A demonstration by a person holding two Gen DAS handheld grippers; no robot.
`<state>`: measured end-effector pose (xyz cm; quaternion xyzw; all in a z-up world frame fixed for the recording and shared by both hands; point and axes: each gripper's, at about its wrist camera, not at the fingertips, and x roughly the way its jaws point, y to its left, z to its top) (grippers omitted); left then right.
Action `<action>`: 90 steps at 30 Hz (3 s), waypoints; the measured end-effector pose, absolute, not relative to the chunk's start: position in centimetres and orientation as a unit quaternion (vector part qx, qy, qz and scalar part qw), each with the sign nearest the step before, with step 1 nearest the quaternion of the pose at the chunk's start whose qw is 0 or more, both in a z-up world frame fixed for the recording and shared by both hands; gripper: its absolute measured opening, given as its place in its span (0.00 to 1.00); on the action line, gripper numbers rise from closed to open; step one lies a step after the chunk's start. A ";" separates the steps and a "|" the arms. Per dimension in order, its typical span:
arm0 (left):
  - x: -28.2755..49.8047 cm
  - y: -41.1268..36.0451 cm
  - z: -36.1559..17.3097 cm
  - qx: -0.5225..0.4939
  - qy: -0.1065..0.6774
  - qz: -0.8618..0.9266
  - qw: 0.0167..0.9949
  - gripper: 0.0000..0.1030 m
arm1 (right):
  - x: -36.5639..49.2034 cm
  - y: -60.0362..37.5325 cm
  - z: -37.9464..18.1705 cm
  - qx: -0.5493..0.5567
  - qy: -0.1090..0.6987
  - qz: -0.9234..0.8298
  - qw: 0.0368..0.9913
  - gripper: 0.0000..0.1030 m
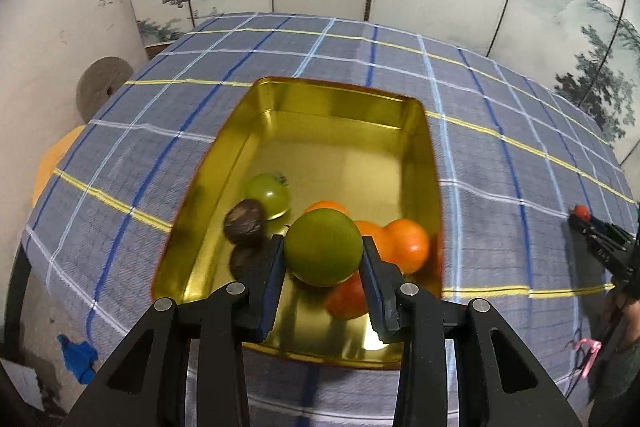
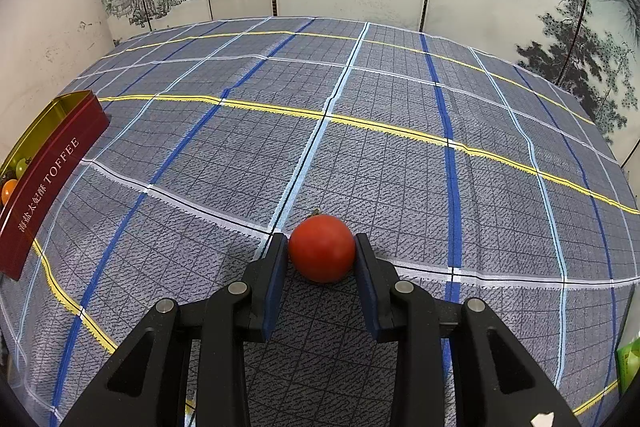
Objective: Organize fruits
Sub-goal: 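Carry the green tomato into the gold tin and open the left gripper, then carry the red tomato into the gold tin and open the right gripper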
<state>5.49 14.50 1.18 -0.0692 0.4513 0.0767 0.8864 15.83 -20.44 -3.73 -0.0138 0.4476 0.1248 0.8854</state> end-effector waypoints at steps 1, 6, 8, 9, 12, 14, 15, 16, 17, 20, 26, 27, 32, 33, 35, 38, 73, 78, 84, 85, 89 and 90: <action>5.4 14.7 1.1 -0.069 0.452 0.079 0.886 0.36 | 15.8 -20.5 -3.7 -0.014 0.448 0.125 0.885 0.31; 5.0 14.9 0.6 -0.067 0.457 0.080 0.883 0.36 | 15.8 -20.4 -3.7 -0.014 0.448 0.125 0.885 0.31; 5.0 14.8 0.5 -0.064 0.457 0.079 0.883 0.36 | 15.8 -20.5 -3.7 -0.014 0.448 0.125 0.885 0.31; 4.9 14.7 0.4 -0.063 0.457 0.079 0.884 0.36 | 15.8 -20.5 -3.7 -0.014 0.448 0.125 0.885 0.31; 4.9 14.8 0.3 -0.060 0.459 0.080 0.883 0.36 | 15.8 -20.5 -3.7 -0.014 0.448 0.125 0.885 0.30; 4.9 14.9 0.1 -0.058 0.460 0.081 0.882 0.36 | 15.8 -20.5 -3.7 -0.014 0.448 0.125 0.885 0.31; 4.9 15.0 0.1 -0.058 0.460 0.082 0.882 0.36 | 15.8 -20.5 -3.7 -0.014 0.448 0.125 0.885 0.31; 4.9 15.0 -0.1 -0.057 0.462 0.083 0.881 0.36 | 15.8 -20.6 -3.7 -0.014 0.448 0.125 0.885 0.31; 5.0 15.1 -0.2 -0.057 0.463 0.083 0.881 0.36 | 15.8 -20.5 -3.7 -0.014 0.448 0.125 0.885 0.31; 5.1 15.3 -0.7 -0.058 0.468 0.086 0.878 0.36 | 15.8 -20.5 -3.7 -0.014 0.448 0.124 0.885 0.31; 5.0 15.5 -1.2 -0.049 0.464 0.093 0.879 0.36 | 15.8 -20.5 -3.7 -0.015 0.448 0.124 0.885 0.31; 5.0 15.5 -1.3 -0.047 0.464 0.094 0.880 0.36 | 15.8 -20.5 -3.7 -0.015 0.447 0.124 0.885 0.31; 5.0 15.6 -1.3 -0.046 0.463 0.092 0.880 0.37 | 15.8 -20.5 -3.7 -0.015 0.448 0.124 0.885 0.31; 5.0 15.6 -1.3 -0.046 0.463 0.092 0.880 0.37 | 15.8 -20.4 -3.7 -0.015 0.448 0.124 0.885 0.31; 5.0 15.6 -1.3 -0.044 0.463 0.093 0.880 0.37 | 15.8 -20.5 -3.7 -0.015 0.448 0.124 0.886 0.31; 5.0 15.6 -1.4 -0.039 0.464 0.095 0.880 0.37 | 15.8 -20.6 -3.8 -0.015 0.448 0.124 0.885 0.31; 3.9 14.5 -1.2 -0.043 0.463 0.087 0.881 0.52 | 15.8 -20.6 -3.7 -0.015 0.448 0.121 0.886 0.32; 3.3 14.6 -0.8 -0.053 0.457 0.087 0.883 0.55 | 15.9 -20.8 -3.7 -0.017 0.448 0.117 0.886 0.29; 2.8 15.0 -0.2 -0.059 0.448 0.087 0.888 0.60 | 16.0 -20.9 -3.6 -0.016 0.448 0.108 0.887 0.28; 2.7 15.0 -0.1 -0.060 0.447 0.087 0.888 0.60 | 16.0 -20.7 -3.6 -0.017 0.449 0.107 0.887 0.28; 2.4 15.0 0.3 -0.060 0.442 0.084 0.891 0.63 | 16.1 -20.5 -3.5 -0.018 0.451 0.100 0.887 0.28; 2.3 15.1 0.3 -0.061 0.442 0.084 0.891 0.64 | 16.1 -20.4 -3.5 -0.019 0.451 0.100 0.887 0.28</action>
